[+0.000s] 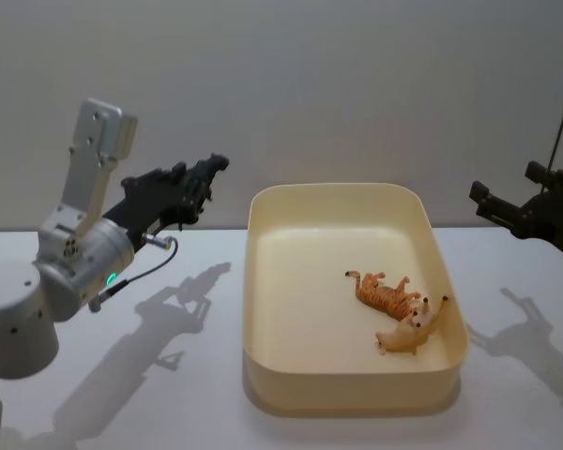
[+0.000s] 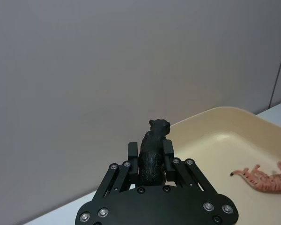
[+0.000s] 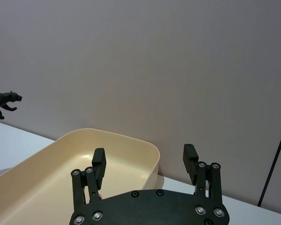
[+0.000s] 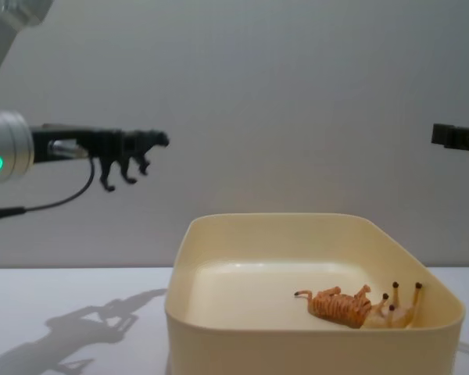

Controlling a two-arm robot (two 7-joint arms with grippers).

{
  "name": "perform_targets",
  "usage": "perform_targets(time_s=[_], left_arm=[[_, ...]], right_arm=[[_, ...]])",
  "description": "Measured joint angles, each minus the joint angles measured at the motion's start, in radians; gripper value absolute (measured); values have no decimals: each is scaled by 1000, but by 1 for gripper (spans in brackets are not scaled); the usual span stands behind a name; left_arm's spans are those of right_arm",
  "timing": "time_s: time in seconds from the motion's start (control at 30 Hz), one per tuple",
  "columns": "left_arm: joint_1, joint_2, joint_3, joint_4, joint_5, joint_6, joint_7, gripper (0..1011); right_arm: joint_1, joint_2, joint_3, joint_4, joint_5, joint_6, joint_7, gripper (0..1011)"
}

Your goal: Pick up the toy alternately with two hands and place it into the central storage box.

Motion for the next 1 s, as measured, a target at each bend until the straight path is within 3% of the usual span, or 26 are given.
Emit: perform_targets(time_s=[0.6,1.0], left_arm=[[-104,-34,4,56,-27,37,-237,280],[-178,-52,19,128,-16,94,-448,280]], right_arm=[[0,0,0,0,0,0,0,1001],[0,0,0,0,0,0,0,1001]])
